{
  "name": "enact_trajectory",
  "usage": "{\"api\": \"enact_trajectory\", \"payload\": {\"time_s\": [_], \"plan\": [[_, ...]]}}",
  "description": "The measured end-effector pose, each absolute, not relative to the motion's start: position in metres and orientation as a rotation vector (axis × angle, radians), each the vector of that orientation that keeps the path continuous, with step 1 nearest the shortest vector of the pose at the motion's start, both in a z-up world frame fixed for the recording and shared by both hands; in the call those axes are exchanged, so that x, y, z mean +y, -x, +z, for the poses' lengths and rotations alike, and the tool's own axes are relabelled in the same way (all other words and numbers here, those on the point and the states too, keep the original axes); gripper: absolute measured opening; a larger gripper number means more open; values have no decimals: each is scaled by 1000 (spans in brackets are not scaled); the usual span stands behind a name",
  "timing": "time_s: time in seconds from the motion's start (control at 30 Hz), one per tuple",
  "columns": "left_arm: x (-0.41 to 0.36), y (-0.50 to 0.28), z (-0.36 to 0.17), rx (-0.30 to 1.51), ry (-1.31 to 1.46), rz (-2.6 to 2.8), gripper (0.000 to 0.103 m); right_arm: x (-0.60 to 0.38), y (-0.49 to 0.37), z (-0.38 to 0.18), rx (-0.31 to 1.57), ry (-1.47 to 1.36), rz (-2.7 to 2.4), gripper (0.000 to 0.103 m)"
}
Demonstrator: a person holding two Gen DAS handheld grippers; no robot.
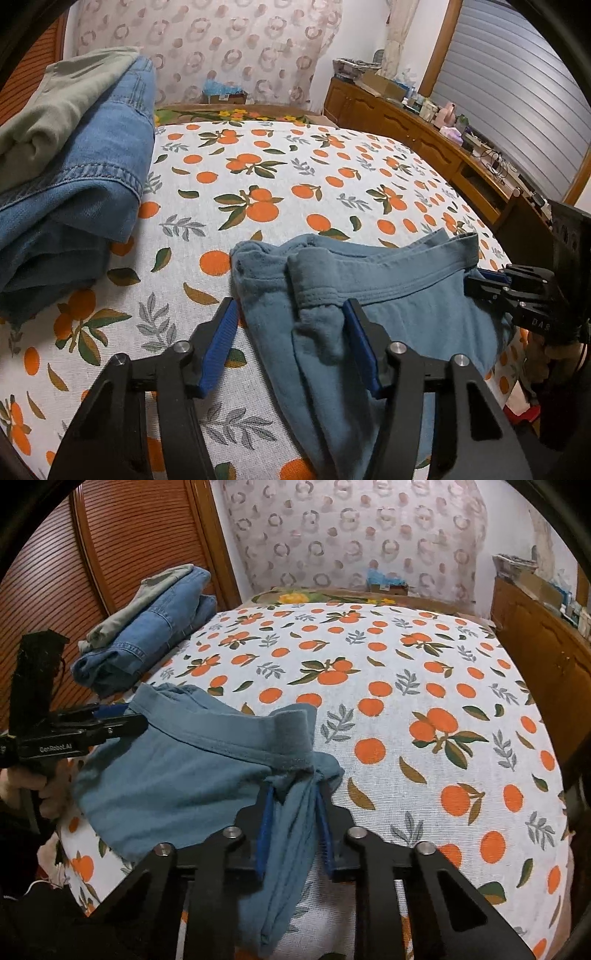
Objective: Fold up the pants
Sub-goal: 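Close the right gripper on the corner of the folded shorts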
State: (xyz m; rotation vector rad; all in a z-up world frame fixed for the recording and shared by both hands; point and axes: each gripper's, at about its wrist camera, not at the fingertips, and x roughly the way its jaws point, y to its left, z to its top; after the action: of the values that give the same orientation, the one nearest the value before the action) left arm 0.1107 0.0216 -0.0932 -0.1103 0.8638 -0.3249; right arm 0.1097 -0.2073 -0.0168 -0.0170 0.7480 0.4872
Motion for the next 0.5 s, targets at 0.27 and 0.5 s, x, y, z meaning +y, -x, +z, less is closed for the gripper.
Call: {"api": "enact_trajectory", "payload": {"time_s": [0.27, 0.5], "plan": [[20, -101, -80, 820, 152, -354, 21, -211, -106, -16, 715, -26, 515, 9], [13, -80, -43, 706, 121, -358, 20, -211, -92, 4, 641, -17, 528, 9]]}}
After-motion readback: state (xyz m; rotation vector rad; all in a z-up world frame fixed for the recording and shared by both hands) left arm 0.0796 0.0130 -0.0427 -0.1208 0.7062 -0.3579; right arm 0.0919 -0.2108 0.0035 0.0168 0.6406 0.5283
